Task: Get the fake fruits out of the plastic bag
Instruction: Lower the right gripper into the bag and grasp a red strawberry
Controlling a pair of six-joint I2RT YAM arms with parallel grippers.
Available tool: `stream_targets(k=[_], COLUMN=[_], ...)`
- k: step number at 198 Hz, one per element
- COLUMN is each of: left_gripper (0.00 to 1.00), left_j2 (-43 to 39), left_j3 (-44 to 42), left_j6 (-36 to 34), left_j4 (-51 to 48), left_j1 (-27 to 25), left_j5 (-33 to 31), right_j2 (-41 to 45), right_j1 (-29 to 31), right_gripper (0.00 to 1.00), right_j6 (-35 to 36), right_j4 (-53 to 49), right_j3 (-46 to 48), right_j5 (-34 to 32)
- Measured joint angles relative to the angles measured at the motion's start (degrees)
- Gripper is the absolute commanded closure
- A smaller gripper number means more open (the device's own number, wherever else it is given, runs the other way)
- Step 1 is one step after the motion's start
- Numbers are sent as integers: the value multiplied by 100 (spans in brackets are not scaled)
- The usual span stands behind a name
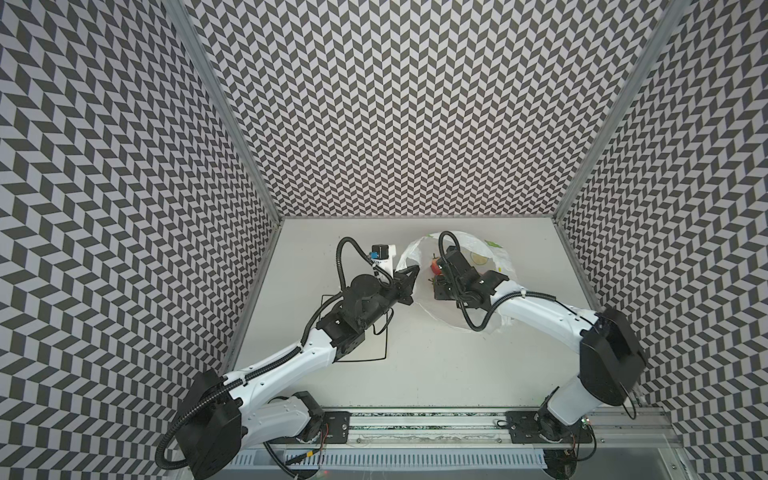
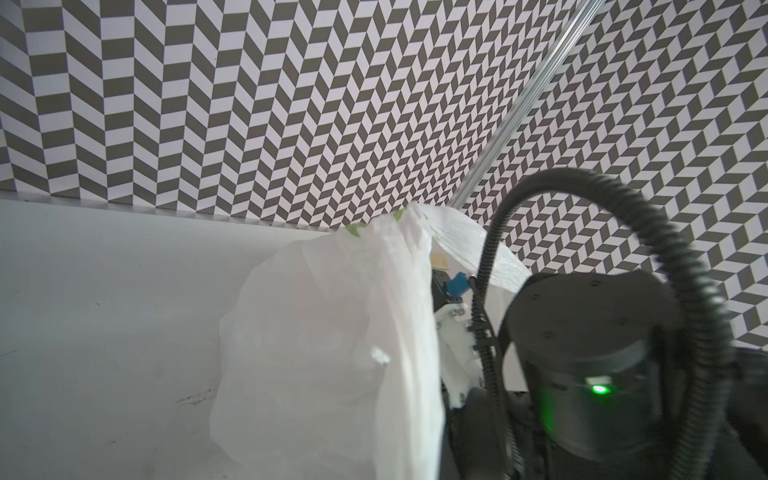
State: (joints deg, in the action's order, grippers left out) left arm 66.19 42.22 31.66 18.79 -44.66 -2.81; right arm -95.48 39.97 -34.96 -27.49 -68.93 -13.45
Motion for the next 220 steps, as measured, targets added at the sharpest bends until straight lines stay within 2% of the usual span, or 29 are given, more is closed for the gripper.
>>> stream_targets(k=[62, 127, 157, 192, 220], left_gripper=[100, 100, 100, 100, 100], left_j2=[-157, -258, -258, -258, -258], left_j3=[-105, -258, -258, -280, -289], left_j6=[-7, -4, -7, -7, -9], left_j4=[-391, -549, -564, -564, -610], left_j1=[-111, -225, -245, -258, -258], left_j5=[-61, -55, -55, -55, -55], right_j2=[-1093, -1652, -1939, -2166, -2409], right_j1=[-415, -564, -562, -564, -564], right_gripper=[29, 26, 20, 15, 16], right_j6=[-822, -2409, -3126, -3534, -3709], right_j4=[111, -278, -601, -850, -894], right_j3=[-632, -1429, -1720, -1768, -2011], right_j5=[-378, -157, -83, -122, -133])
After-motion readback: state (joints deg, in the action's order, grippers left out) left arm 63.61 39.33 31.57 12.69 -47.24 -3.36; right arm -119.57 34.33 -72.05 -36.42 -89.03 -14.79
